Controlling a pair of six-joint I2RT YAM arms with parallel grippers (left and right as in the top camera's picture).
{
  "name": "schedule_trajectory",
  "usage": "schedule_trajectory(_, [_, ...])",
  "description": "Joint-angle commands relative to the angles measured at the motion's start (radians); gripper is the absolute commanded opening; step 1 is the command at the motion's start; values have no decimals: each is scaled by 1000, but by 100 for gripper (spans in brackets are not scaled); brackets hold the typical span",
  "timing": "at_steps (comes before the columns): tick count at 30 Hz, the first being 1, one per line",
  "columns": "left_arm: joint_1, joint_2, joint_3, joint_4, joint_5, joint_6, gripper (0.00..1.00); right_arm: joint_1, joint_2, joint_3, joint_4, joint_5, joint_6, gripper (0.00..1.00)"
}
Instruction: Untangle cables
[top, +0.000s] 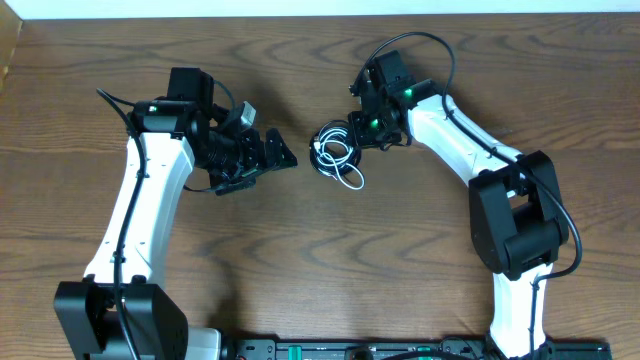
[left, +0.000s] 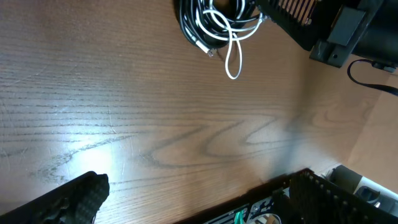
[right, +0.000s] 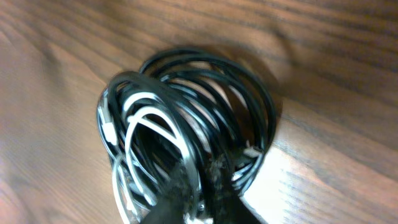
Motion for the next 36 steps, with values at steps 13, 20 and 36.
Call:
schedule_trajectory(13, [-26,1,12,-9,43,-9,99,-9,-190,178,-239,-136,-14,1])
schedule_trajectory(20, [-28,1,12,52,210,-10,99,18,-312,178,-259,-158,-13,1])
schedule_trajectory(36, [-28,1,12,43,168,-10,99,-13,-351,166,-338,163,-10,45])
